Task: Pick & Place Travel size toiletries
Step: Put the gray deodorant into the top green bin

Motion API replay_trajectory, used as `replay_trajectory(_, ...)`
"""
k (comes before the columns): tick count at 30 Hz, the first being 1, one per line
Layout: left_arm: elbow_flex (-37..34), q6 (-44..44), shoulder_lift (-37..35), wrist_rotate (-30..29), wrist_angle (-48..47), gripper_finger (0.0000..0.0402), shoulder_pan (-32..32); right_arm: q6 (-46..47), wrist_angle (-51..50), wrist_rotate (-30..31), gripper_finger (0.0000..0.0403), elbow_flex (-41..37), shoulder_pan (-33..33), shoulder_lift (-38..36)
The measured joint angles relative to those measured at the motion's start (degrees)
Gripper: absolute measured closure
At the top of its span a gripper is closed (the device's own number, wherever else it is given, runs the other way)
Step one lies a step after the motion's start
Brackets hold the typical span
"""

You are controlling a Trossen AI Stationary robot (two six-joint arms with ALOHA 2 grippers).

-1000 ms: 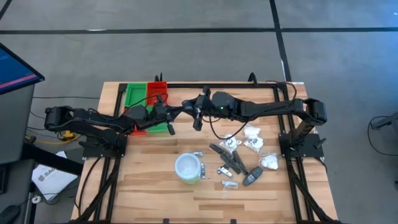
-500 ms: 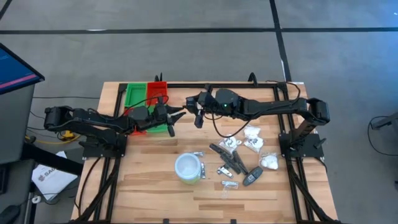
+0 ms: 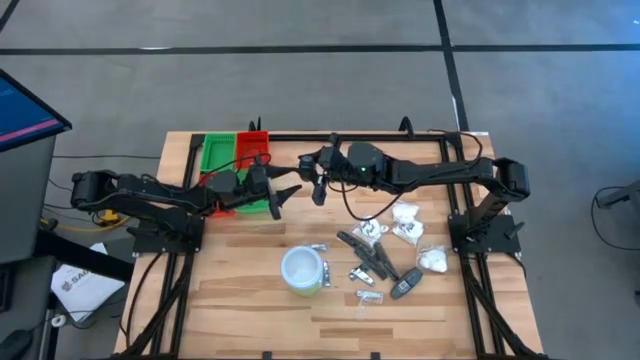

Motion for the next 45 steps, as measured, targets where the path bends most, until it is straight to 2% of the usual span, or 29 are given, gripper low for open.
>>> replay_trajectory(4,0.0,0.0,1.5,3.2,4.2,0.0131,0.0,0.0,-0.1,-0.1,0.0272,0.0,0.5,0.0)
replay_trajectory(8,0.1,0.0,4.3,3.6,7.1,0.0135,-0.1,0.0,1.7,-0.1,0.0273,-0.2,1.2,1.9)
replay_trajectory(11,1.2,0.0,6.9,3.9,7.6,0.014,-0.1,0.0,4.5,-0.5,0.0276,0.1,1.4,3.7)
replay_trajectory(17,3.5,0.0,9.9,5.2,8.0,0.015,-0.1,0.6,3.6,-0.7,0.0276,0.0,1.5,3.9)
replay_trajectory(20,3.6,0.0,9.9,5.2,7.7,0.0165,-0.1,0.6,3.3,-1.2,0.0277,0.0,1.5,3.9)
replay_trajectory(24,3.6,0.0,9.9,5.2,7.0,0.0215,-0.1,0.9,2.6,-1.4,0.0277,0.0,1.5,3.9)
replay_trajectory(28,3.6,0.0,9.9,5.2,6.8,0.0219,-0.1,0.9,2.4,-1.4,0.0281,0.0,1.5,3.9)
replay_trajectory(38,3.6,1.6,9.9,4.8,6.7,0.0219,-0.1,-0.2,2.3,-1.4,0.0225,0.0,1.4,3.9)
replay_trajectory(45,3.0,1.8,9.4,2.5,6.4,0.0219,0.0,-0.6,1.4,-1.3,0.0212,0.0,0.8,3.4)
